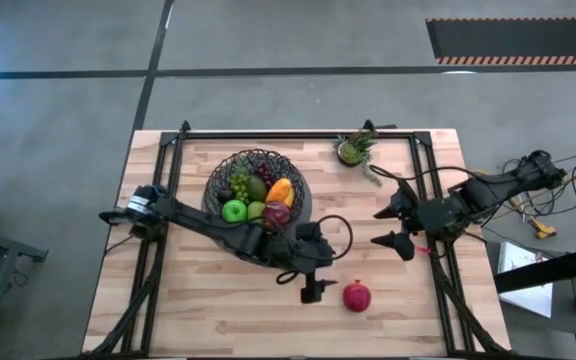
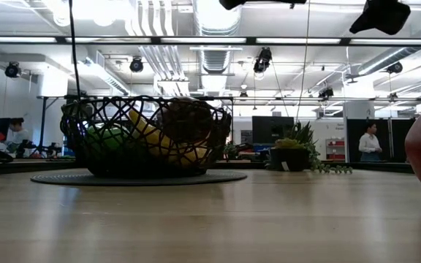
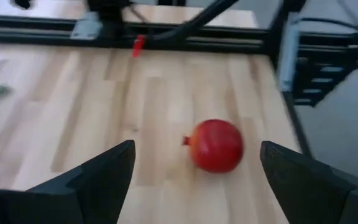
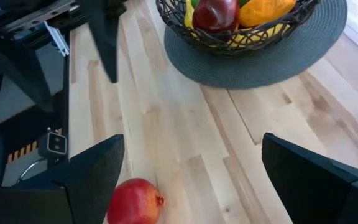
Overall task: Build produce basket
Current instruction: Put the pomegranate into the basket
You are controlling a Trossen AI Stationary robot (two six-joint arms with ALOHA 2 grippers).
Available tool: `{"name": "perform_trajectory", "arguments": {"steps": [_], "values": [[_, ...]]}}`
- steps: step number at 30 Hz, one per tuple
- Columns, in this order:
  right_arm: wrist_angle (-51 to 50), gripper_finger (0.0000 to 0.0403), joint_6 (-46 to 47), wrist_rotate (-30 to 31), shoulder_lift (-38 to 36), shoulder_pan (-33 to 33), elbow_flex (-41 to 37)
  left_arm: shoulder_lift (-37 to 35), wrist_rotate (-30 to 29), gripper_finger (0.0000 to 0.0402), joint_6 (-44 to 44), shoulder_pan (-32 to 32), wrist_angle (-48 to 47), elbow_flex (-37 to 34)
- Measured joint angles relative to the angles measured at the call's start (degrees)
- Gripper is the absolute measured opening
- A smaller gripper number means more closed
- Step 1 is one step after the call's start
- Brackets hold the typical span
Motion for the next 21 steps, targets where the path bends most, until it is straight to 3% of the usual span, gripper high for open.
{"name": "perform_trajectory", "arguments": {"steps": [6, 15, 21], "values": [[-3.47, 0.0363, 5.0, -0.58, -1.08, 0.79, 0.0, 2.91, 1.41, 0.0329, -2.74, -0.73, 5.81, -0.22], [-4.29, 0.0363, 10.94, 0.82, -1.15, 6.46, -0.02, 10.66, 0.44, 0.0329, -37.28, -0.04, 11.42, -0.09], [-4.71, 0.0363, 11.74, 3.86, -0.53, 9.03, -0.09, 13.12, 0.23, 0.0329, -47.76, -0.18, 10.71, 1.31]]}}
